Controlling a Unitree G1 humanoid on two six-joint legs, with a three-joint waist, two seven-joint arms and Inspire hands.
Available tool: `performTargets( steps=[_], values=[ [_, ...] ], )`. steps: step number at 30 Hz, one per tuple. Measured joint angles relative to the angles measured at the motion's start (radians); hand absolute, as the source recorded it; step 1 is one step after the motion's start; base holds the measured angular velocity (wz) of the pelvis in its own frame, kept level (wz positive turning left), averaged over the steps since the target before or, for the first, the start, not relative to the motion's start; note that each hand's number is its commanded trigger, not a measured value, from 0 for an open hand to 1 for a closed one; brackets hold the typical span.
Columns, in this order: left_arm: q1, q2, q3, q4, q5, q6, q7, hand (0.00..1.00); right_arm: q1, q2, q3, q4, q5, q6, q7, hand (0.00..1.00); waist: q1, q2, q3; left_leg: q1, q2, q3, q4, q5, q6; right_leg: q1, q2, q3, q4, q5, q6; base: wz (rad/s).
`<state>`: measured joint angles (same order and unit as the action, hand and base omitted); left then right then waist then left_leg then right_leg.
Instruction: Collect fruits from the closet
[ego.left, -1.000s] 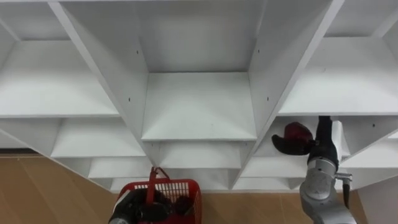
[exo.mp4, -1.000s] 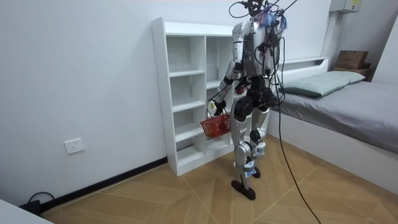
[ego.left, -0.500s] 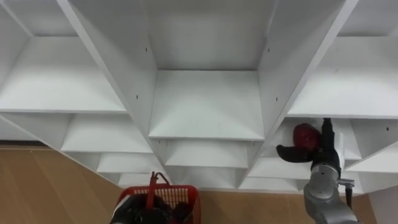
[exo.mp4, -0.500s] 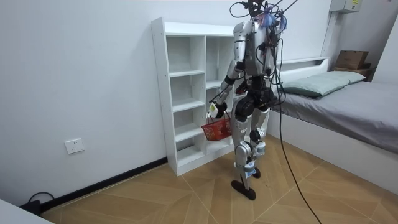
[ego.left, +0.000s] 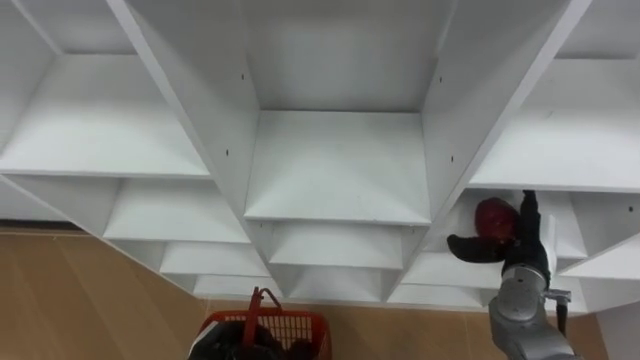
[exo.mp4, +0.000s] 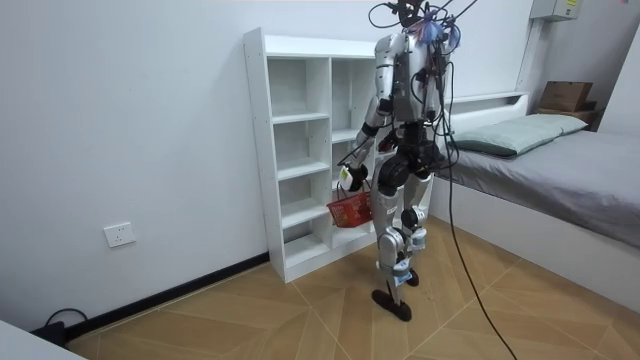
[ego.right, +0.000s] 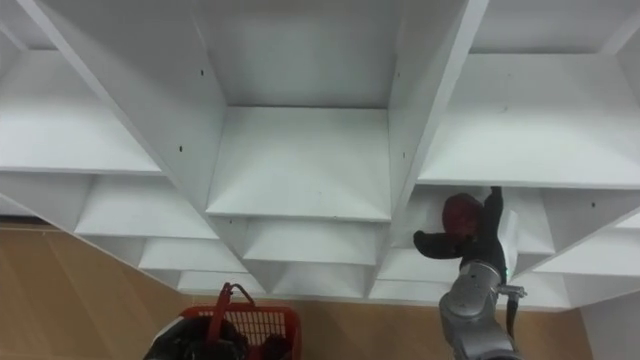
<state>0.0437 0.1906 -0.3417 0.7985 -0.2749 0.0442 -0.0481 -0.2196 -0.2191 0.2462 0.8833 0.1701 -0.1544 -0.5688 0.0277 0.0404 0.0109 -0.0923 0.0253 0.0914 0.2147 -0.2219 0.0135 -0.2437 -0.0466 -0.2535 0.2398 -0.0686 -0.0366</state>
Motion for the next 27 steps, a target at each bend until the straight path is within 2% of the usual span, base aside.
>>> performTargets(
  steps=[2, 3, 4, 5, 7, 10, 15, 20, 27],
  values=[
    [-0.003, 0.000, -0.001, 0.000, 0.000, 0.000, 0.004, 1.00, 0.001, 0.000, 0.000, 0.000, 0.000, 0.000, -0.008, 0.00, -0.002, 0.000, 0.0001, -0.001, -0.001, 0.000, 0.001, 0.000, 0.000, -0.001, -0.001, 0.000, 0.000, -0.001, 0.002, 0.05],
    [-0.004, 0.000, -0.003, 0.000, 0.000, 0.000, 0.013, 1.00, 0.002, 0.001, 0.000, 0.001, 0.000, 0.000, -0.012, 0.33, -0.002, 0.000, 0.0002, -0.002, -0.002, 0.000, 0.001, 0.000, 0.000, -0.001, -0.002, 0.000, 0.000, -0.002, 0.002, 0.00],
    [-0.004, 0.000, -0.004, 0.000, 0.000, 0.000, 0.018, 1.00, 0.002, 0.002, 0.000, 0.001, 0.000, 0.000, -0.015, 0.58, -0.002, 0.000, 0.0002, -0.002, -0.002, 0.000, 0.001, 0.000, 0.000, -0.001, -0.002, 0.000, 0.000, -0.002, 0.003, 0.00],
    [-0.004, 0.000, -0.004, 0.001, 0.000, 0.000, 0.023, 1.00, 0.002, 0.003, 0.000, 0.003, 0.000, -0.001, -0.019, 0.76, -0.002, 0.000, 0.0002, -0.002, -0.002, 0.000, 0.002, 0.000, 0.000, -0.001, -0.002, 0.000, 0.000, -0.002, 0.003, 0.00],
    [-0.004, 0.000, -0.006, 0.001, 0.000, 0.000, 0.033, 1.00, 0.002, 0.004, 0.000, 0.006, 0.000, -0.006, -0.026, 1.00, -0.002, 0.000, 0.0002, -0.002, -0.002, 0.000, 0.002, 0.000, 0.000, -0.001, -0.002, 0.000, 0.000, -0.003, 0.004, 0.02],
    [-0.004, 0.000, -0.009, 0.001, 0.000, 0.000, 0.040, 1.00, 0.002, 0.002, -0.005, 0.008, 0.000, -0.009, -0.054, 1.00, -0.002, 0.001, 0.0003, -0.002, -0.002, 0.000, 0.002, 0.000, 0.000, 0.000, -0.002, 0.000, 0.000, -0.003, 0.005, 0.00],
    [-0.005, 0.000, -0.018, 0.004, -0.005, 0.000, 0.046, 1.00, 0.001, -0.022, -0.024, 0.013, 0.019, -0.008, -0.062, 1.00, -0.002, 0.002, 0.0008, -0.002, -0.001, 0.000, 0.002, 0.000, 0.000, -0.001, -0.001, 0.000, 0.000, -0.004, 0.005, 0.00],
    [-0.008, 0.000, -0.018, 0.004, -0.006, 0.000, 0.046, 1.00, 0.002, -0.023, -0.034, 0.014, 0.037, -0.006, -0.063, 1.00, -0.003, 0.002, 0.0007, -0.002, -0.001, 0.001, 0.002, 0.000, 0.000, -0.001, 0.004, 0.001, -0.001, -0.004, 0.004, 0.00],
    [-0.014, 0.000, -0.018, 0.004, -0.008, 0.000, 0.046, 1.00, 0.002, 0.003, -0.032, 0.012, 0.065, -0.022, -0.050, 1.00, -0.007, 0.002, 0.0000, 0.000, -0.002, 0.001, 0.003, 0.000, 0.000, 0.000, 0.004, 0.001, 0.000, -0.004, 0.004, 0.00]
  ],
)
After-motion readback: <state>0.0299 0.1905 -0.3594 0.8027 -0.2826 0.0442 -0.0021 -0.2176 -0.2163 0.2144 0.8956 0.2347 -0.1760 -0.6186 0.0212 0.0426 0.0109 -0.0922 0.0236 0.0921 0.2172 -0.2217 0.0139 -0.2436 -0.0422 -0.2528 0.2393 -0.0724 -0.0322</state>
